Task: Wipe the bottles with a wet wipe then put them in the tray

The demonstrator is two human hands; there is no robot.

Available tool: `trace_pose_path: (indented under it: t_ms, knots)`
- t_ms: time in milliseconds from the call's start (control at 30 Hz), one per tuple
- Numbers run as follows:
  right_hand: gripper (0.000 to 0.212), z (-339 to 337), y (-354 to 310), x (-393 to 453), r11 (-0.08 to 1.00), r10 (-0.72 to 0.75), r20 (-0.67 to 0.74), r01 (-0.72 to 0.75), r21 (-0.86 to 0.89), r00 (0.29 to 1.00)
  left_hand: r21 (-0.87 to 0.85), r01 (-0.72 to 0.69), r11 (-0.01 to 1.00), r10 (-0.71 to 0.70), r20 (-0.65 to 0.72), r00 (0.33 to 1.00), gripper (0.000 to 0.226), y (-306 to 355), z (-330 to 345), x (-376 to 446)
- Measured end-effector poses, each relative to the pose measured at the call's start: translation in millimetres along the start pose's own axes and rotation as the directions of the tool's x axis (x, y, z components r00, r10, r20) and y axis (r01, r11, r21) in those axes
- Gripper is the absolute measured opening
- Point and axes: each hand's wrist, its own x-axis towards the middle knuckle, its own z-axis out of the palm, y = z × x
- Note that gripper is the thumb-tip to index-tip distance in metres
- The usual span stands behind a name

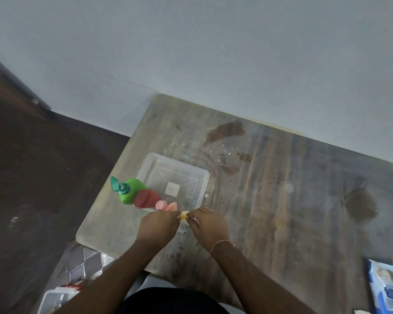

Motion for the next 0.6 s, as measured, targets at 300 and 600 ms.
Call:
trace_pose_path:
  t_ms: [300, 600]
  knots:
    - [0.035, 2.2, 1.9, -5.6, 0.999, 0.034, -0.007, -0.033, 0.043, 0.999, -0.036, -0.039, 0.999, 0.035, -0.114, 0.993, 0.029, -6.4, 5.6, -1.8]
    - [0.041, -12.1, 12.4, -17.2, 0.995, 0.016, 0.013, -0.017, 0.095, 1.000, -0.176, -0.157, 0.972, 0.114, -0.233, 0.966, 0.025, 8.0, 1.3, -13.0]
